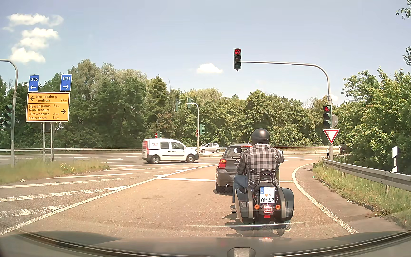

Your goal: Follow the waypoints while adhering to traffic rules and regulations

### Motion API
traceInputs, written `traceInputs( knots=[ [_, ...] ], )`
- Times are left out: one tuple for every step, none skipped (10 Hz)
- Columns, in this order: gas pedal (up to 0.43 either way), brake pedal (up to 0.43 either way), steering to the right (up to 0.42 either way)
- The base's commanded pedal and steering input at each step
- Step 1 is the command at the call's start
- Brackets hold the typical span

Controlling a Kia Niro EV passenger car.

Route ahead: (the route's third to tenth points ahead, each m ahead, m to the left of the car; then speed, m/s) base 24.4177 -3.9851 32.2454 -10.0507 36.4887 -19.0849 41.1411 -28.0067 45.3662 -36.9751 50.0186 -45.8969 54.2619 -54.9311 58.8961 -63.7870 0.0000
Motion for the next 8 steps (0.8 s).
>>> traceInputs(
  knots=[
    [0.0,0.372,0.03],
    [0.0,0.372,0.03],
    [0.0,0.372,0.03],
    [0.0,0.372,0.03],
    [0.0,0.372,0.03],
    [0.0,0.372,0.03],
    [0.0,0.372,0.03],
    [0.0,0.372,0.03]
  ],
)
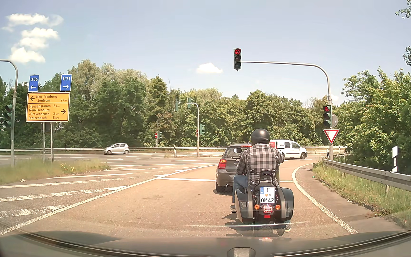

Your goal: Follow the waypoints while adhering to traffic rules and regulations

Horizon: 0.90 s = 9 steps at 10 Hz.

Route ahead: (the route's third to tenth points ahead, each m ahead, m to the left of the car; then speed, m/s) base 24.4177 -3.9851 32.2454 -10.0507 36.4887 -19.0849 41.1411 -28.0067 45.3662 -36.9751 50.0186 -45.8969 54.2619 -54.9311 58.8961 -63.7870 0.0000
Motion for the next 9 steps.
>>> traceInputs(
  knots=[
    [0.0,0.372,0.03],
    [0.0,0.372,0.03],
    [0.0,0.372,0.03],
    [0.0,0.372,0.03],
    [0.0,0.372,0.03],
    [0.0,0.372,0.03],
    [0.0,0.372,0.03],
    [0.0,0.372,0.03],
    [0.0,0.372,0.03]
  ],
)
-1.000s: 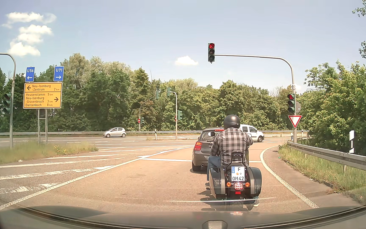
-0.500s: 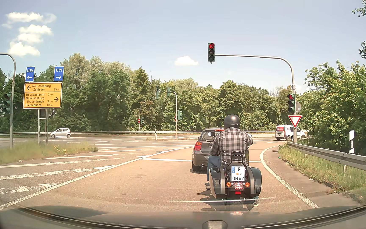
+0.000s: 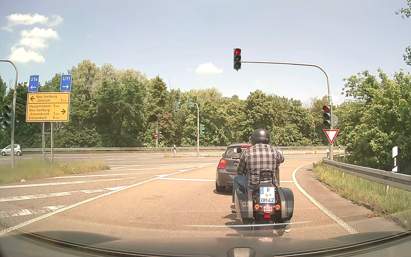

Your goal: Follow the waypoints while adhering to traffic rules and regulations

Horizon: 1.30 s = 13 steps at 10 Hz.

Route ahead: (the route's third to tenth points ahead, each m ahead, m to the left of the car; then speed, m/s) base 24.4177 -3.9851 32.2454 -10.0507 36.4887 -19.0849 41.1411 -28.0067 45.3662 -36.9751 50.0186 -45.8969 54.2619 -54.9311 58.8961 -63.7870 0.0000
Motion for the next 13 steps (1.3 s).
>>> traceInputs(
  knots=[
    [0.0,0.372,0.03],
    [0.0,0.372,0.03],
    [0.0,0.372,0.03],
    [0.0,0.372,0.03],
    [0.0,0.372,0.03],
    [0.0,0.372,0.03],
    [0.0,0.372,0.03],
    [0.0,0.372,0.03],
    [0.0,0.372,0.03],
    [0.0,0.372,0.03],
    [0.0,0.372,0.03],
    [0.0,0.372,0.03],
    [0.0,0.372,0.03]
  ],
)
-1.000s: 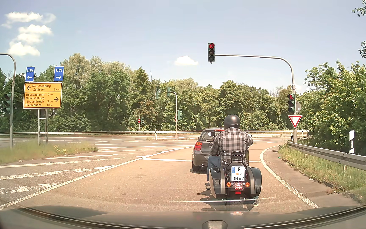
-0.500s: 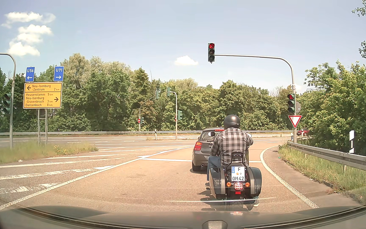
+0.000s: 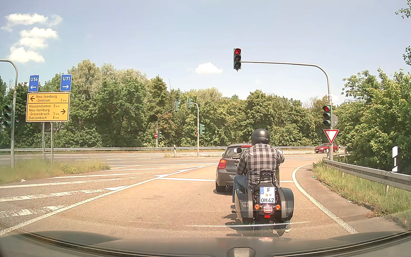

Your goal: Follow the waypoints while adhering to traffic rules and regulations

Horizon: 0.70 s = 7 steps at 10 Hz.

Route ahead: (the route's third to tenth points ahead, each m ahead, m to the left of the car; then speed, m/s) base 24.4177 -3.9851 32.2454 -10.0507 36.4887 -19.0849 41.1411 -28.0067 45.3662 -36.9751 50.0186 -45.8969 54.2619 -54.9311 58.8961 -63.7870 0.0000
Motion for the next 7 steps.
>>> traceInputs(
  knots=[
    [0.0,0.372,0.03],
    [0.0,0.372,0.03],
    [0.0,0.372,0.03],
    [0.0,0.372,0.03],
    [0.0,0.372,0.03],
    [0.0,0.372,0.03],
    [0.0,0.372,0.03]
  ],
)
